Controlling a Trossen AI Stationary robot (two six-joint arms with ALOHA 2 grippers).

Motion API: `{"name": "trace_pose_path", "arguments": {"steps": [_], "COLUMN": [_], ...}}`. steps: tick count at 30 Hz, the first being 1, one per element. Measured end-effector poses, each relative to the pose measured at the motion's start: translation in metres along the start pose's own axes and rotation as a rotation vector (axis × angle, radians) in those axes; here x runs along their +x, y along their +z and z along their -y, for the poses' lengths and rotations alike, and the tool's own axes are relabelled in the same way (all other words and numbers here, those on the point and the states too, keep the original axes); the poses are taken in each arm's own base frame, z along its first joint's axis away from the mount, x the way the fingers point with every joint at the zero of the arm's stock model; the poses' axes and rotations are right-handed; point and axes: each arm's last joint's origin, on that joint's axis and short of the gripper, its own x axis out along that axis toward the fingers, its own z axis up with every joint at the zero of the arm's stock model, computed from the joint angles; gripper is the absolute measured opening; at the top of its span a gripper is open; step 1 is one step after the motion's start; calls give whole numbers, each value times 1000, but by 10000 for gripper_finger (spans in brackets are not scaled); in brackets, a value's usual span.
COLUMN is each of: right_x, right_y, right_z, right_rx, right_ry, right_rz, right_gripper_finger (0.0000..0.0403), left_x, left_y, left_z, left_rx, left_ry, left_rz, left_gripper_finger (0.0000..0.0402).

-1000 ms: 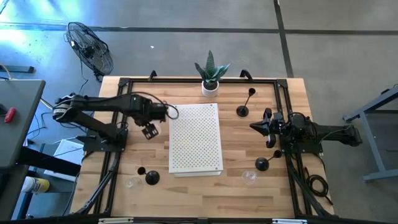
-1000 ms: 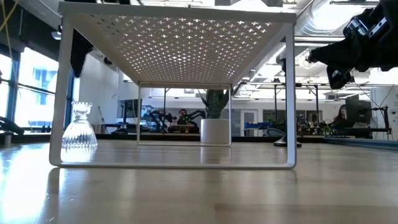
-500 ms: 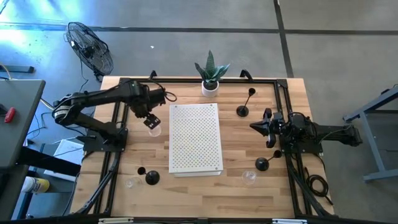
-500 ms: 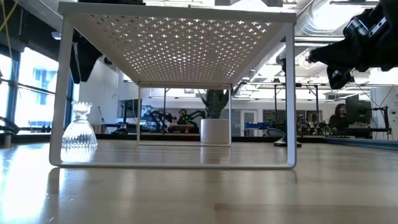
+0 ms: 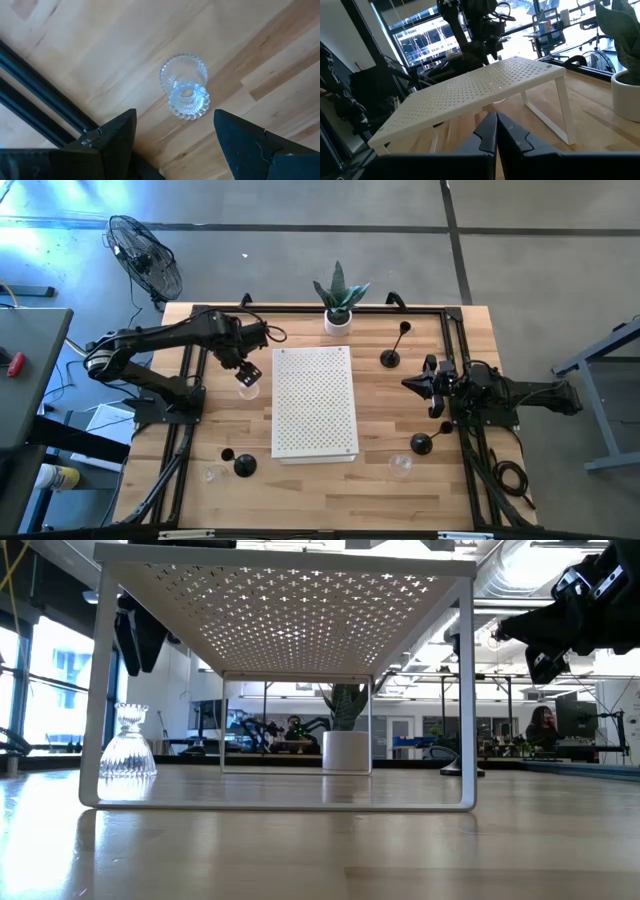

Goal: Pick & Place candle stick holders
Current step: Put the top transparent glass candle holder on the shelf

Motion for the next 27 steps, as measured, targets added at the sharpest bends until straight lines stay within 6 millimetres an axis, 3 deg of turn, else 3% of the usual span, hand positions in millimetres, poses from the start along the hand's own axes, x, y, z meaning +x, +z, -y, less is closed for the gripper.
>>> {"name": "trace_pose_path", "arguments": {"steps": [9,27], "right_x": [0,0], "right_y": [0,0], "right_z": [0,0], "right_rx": [-26,-18], "right_ry": [-6,-9], "right_rz": [3,3], "right_gripper_finger": [0,0], "left_x": [45,48], "left_y": [-11,0], "left_z": [1,6], "left_rx": [-11,-22], "left_ry": [-51,-97], "left_rz": [-84,36], "left_gripper_finger": [262,262]}}
